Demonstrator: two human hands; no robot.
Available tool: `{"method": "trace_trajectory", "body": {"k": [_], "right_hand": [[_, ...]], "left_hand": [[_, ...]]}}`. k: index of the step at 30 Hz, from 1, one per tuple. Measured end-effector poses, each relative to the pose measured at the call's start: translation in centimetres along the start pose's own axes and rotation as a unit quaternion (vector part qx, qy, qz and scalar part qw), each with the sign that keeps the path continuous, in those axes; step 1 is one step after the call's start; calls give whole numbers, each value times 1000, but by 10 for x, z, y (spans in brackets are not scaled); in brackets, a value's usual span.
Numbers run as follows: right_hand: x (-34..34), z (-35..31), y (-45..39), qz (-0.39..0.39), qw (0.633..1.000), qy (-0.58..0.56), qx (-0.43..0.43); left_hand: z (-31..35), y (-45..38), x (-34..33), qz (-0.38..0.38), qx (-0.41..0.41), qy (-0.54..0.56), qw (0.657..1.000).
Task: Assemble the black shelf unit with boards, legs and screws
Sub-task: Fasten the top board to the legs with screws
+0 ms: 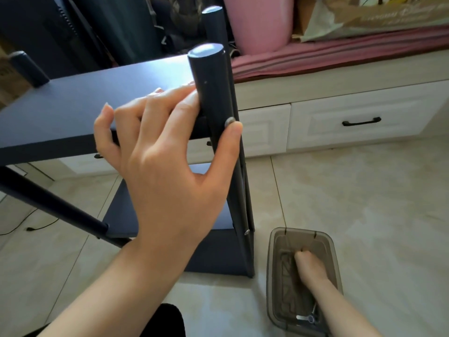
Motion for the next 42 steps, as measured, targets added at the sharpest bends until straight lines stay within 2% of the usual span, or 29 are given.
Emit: {"method": "trace_trajectory", "body": {"k": [5,9,14,17,20,22,24,27,30,33,35,39,42], "right_hand": [[8,-10,-5,-25,997,63,40],[32,-27,-7,23,985,146,88],[68,-38,-10,69,987,127,75],[81,-42,-6,86,981,160,72],[84,-63,10,77,980,162,89],[89,-95,42,78,980,113,147],[98,-124,75,70,981,7,182],[111,-156,126,41,960,-186,204],[110,-168,160,-11,935,-305,181],[85,-162,175,-110,927,-346,97],[71,-157,180,-142,923,-352,57],[61,-154,179,-144,909,-390,15],[58,-158,179,-135,901,-411,15]], "left_hand": [[-1,0,-1,-11,6,-5,1000],[-1,0,-1,-5,3,-12,1000],[0,0,-2,6,0,-9,1000],[0,1,-2,7,-9,-19,1000],[1,0,-2,15,-16,-23,999],[2,-1,-3,16,-13,-23,1000],[2,-2,-4,16,-10,-28,999],[2,-4,-4,11,-9,-30,999],[2,-6,-5,3,-9,-29,1000],[1,-8,-5,-6,-2,-21,1000],[1,-9,-5,-13,1,-17,1000],[0,-11,-5,-28,3,-14,1000],[-5,-14,-4,-33,13,-11,999]]}}
Point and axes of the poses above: each hand's wrist, its own y-axis away from the middle knuckle, its own x-axis out of the back of the hand, z = x × y, the point moved 9 cm from there along -y, towards the middle knuckle, and after that the axes turned 15 degrees about -x, right-handed, at the moved point
